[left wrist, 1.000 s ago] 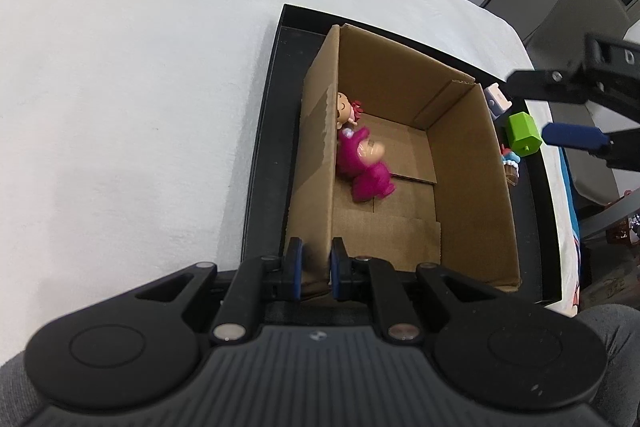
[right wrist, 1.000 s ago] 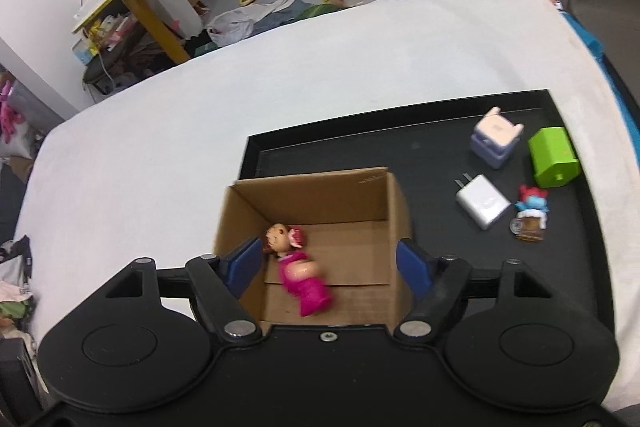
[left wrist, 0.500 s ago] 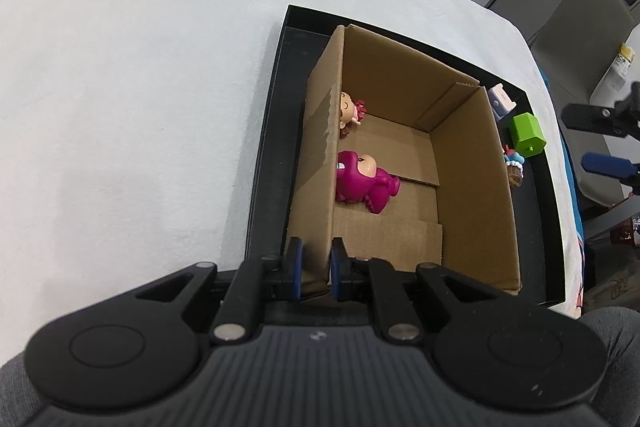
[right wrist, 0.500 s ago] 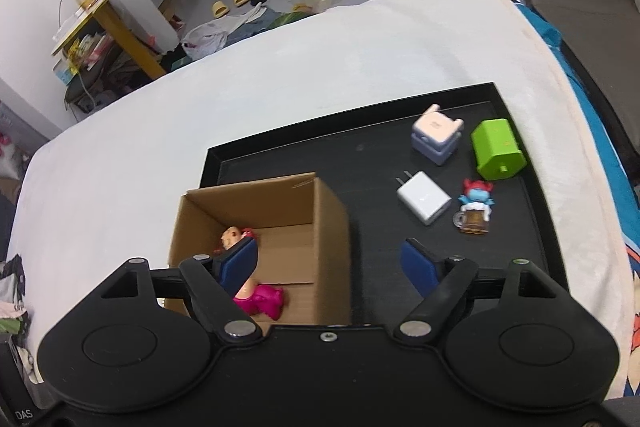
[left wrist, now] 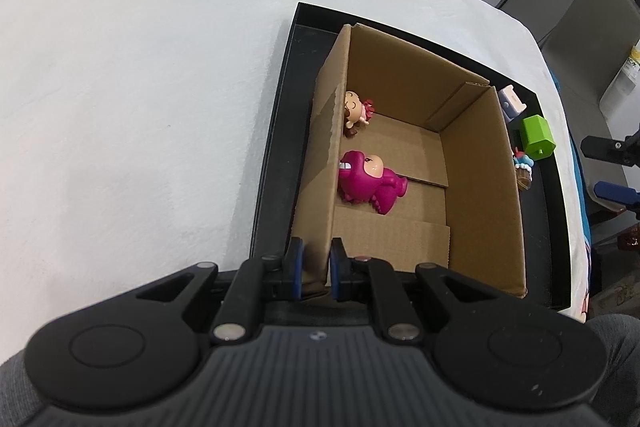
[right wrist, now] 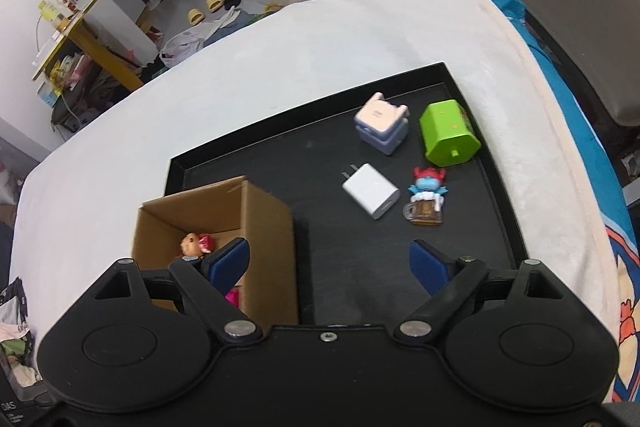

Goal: Organize rigid objects
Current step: 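Move the right tool toward the blue figure on the mug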

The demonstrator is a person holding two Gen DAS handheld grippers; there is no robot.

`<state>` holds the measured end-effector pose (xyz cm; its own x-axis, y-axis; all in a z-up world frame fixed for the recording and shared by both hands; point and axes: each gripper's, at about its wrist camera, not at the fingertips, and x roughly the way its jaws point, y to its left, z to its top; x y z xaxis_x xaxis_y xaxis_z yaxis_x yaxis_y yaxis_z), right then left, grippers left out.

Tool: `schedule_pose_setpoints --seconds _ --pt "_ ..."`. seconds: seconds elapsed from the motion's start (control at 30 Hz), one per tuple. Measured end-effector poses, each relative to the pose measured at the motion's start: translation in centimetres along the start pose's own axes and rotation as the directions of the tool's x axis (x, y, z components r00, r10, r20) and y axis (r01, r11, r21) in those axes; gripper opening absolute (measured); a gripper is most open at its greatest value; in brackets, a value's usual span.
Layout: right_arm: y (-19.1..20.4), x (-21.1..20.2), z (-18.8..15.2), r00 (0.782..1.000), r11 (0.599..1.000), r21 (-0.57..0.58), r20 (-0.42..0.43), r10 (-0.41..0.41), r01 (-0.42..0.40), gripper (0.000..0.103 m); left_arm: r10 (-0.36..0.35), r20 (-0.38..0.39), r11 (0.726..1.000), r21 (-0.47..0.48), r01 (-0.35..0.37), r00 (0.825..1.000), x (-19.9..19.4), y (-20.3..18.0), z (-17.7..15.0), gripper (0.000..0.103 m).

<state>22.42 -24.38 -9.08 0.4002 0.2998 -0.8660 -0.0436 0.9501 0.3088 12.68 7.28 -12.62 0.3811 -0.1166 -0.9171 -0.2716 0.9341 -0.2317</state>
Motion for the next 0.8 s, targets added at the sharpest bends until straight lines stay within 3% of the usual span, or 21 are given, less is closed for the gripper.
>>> schedule_pose_setpoints --seconds 0.2,0.63,0.8 --pt "-2.6 1.4 0.6 1.000 0.999 0.037 -0.010 -0.023 0.024 0.085 0.009 -0.003 1.000 -0.008 -0.009 1.000 0.2 -0.3 0.1 0.012" --pt "-5.6 6.3 1.8 0.996 0.996 0.074 -0.081 -0.046 0.052 0.061 0.047 -0.016 0.998 -0.027 -0.048 0.999 0.5 -0.7 0.1 0.011" --pt "-6.7 8.5 2.5 0.992 0.993 0.085 -0.100 -0.071 0.080 0.056 0.042 -0.007 0.999 -0.029 -0.042 0.999 0.2 -0.7 0.0 0.011"
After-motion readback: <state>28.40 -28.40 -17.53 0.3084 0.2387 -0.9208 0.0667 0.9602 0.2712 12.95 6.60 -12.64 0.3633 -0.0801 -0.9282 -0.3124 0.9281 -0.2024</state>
